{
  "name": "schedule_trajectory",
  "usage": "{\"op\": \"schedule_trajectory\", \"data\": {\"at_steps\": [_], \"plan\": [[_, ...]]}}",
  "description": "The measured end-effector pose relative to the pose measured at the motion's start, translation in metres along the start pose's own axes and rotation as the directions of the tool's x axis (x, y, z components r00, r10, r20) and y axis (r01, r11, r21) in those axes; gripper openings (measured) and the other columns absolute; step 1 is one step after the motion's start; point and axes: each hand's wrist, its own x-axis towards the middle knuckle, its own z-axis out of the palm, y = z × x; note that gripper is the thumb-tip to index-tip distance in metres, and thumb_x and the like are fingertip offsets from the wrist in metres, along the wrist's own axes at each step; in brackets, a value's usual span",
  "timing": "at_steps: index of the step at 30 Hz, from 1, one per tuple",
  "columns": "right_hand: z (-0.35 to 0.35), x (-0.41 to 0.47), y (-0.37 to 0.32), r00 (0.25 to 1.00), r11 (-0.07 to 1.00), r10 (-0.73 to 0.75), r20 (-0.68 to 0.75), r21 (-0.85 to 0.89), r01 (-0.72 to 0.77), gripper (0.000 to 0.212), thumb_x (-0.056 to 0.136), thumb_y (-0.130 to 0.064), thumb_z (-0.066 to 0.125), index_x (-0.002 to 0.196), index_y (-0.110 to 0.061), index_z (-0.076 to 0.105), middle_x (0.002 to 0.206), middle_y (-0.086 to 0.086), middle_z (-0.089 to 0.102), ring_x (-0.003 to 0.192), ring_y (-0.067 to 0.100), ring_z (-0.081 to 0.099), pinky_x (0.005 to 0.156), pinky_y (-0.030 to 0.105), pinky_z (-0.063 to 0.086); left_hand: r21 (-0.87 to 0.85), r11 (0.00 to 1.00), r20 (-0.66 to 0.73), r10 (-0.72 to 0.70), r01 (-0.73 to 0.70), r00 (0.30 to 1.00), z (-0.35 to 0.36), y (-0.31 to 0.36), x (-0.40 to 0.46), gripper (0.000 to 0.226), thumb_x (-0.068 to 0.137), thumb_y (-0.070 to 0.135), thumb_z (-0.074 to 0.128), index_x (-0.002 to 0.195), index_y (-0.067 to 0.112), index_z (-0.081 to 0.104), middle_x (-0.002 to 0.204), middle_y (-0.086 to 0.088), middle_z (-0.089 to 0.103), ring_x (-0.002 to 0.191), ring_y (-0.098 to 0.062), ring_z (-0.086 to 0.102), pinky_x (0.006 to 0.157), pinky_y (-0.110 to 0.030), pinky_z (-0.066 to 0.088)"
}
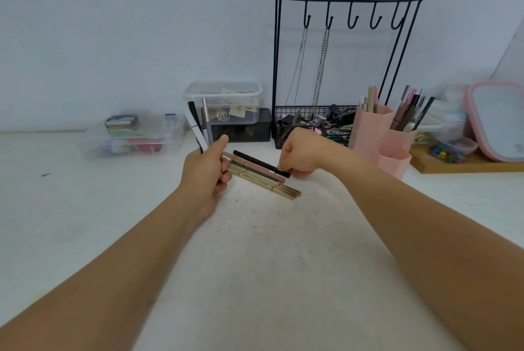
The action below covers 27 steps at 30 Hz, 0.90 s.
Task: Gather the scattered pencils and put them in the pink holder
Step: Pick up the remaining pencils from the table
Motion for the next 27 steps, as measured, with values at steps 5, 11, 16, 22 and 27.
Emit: {"op": "schedule_trajectory", "data": {"at_steps": [5, 11, 16, 22, 27], "plan": [[0.001, 0.000, -0.002, 0.999, 1.000, 0.021, 0.042, -0.017, -0.021, 0.028, 0.080, -0.017, 0.078, 0.099, 0.005, 0.076, 0.079, 0.014, 0.072, 0.067, 0.021, 0.061, 0.071, 0.035, 0.057, 0.008, 1.000, 0.013, -0.004, 0.004, 1.000, 0.001, 0.000, -0.002, 0.037, 0.097, 0.041, 0.066, 0.077, 0.019, 0.044, 0.052, 0.005, 0.039, 0.044, -0.010, 0.035, 0.039, -0.021, 0.025], [-0.013, -0.005, 0.001, 0.998, 0.978, 0.056, 0.019, 0.199, -0.059, 0.020, 0.085, -0.012, 0.075, 0.093, 0.006, 0.075, 0.086, 0.019, 0.076, 0.065, 0.020, 0.067, 0.068, 0.029, 0.062, -0.013, 0.997, 0.075, -0.073, 0.074, 0.995, 0.003, 0.006, -0.008, 0.041, 0.097, 0.047, 0.062, 0.071, 0.022, 0.042, 0.052, 0.007, 0.030, 0.043, -0.009, 0.023, 0.037, -0.021, 0.021], [-0.029, -0.022, -0.017, 0.990, 0.768, -0.076, 0.120, 0.641, -0.019, 0.016, 0.090, -0.008, 0.071, 0.102, 0.004, 0.070, 0.084, 0.013, 0.073, 0.069, 0.018, 0.071, 0.067, 0.024, 0.060, -0.116, 0.986, 0.153, -0.104, 0.122, 0.983, 0.006, 0.003, -0.008, 0.031, 0.104, 0.035, 0.052, 0.079, 0.019, 0.043, 0.053, 0.004, 0.035, 0.044, -0.010, 0.033, 0.038, -0.020, 0.026], [-0.012, -0.035, -0.048, 0.965, 0.724, -0.241, 0.108, 0.682, 0.104, 0.008, 0.091, -0.008, 0.072, 0.095, -0.002, 0.071, 0.083, 0.016, 0.075, 0.076, 0.022, 0.073, 0.064, 0.023, 0.061, -0.189, 0.969, 0.222, -0.117, 0.161, 0.968, 0.008, 0.001, -0.011, 0.027, 0.103, 0.039, 0.056, 0.102, 0.012, 0.060, 0.071, -0.005, 0.057, 0.056, -0.014, 0.058, 0.048, -0.027, 0.051], [-0.001, -0.033, -0.054, 0.981, 0.846, -0.192, -0.001, 0.506, 0.166, 0.012, 0.086, -0.011, 0.077, 0.091, 0.001, 0.075, 0.080, 0.020, 0.076, 0.069, 0.021, 0.071, 0.062, 0.026, 0.060, -0.174, 0.975, 0.169, -0.108, 0.138, 0.980, 0.009, 0.003, -0.015, 0.033, 0.106, 0.037, 0.047, 0.115, 0.009, 0.062, 0.087, -0.012, 0.068, 0.063, -0.019, 0.068, 0.051, -0.029, 0.056]]}}
